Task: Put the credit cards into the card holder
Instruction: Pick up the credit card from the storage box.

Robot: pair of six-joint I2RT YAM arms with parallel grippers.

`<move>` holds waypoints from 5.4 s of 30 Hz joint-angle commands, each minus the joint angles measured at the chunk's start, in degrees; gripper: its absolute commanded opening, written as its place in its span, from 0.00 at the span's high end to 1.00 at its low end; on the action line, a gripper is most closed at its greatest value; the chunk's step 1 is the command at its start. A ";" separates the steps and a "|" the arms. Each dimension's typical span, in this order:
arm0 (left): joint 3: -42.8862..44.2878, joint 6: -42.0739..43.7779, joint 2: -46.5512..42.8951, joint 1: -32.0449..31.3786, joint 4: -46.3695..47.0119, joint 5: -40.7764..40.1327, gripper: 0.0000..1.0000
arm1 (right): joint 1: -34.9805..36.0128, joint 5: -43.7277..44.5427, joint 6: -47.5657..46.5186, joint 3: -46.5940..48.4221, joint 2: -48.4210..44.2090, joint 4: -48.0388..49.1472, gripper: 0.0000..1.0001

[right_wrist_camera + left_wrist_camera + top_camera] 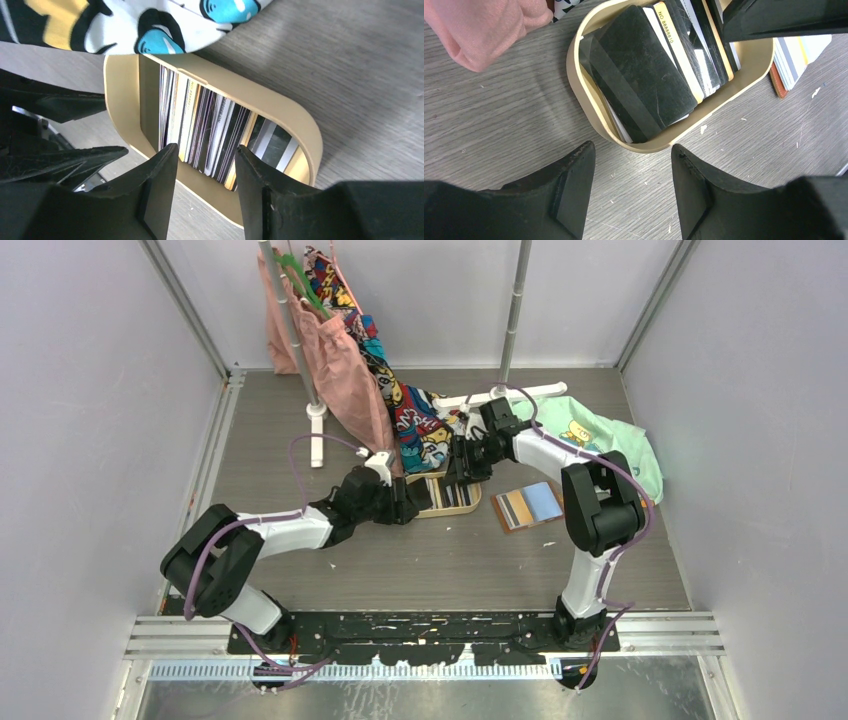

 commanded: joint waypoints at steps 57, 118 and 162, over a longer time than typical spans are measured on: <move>2.65 0.89 -0.97 0.53 2.05 2.43 0.45 | 1.15 -17.10 5.37 3.50 4.89 4.18 0.54; 1.15 0.98 -4.49 0.63 0.71 2.25 0.45 | -6.23 -9.57 1.20 4.54 0.69 -3.62 0.76; -9.29 -26.05 3.76 4.77 65.28 23.87 0.27 | -6.25 -37.52 -4.10 -3.78 -18.95 5.65 0.99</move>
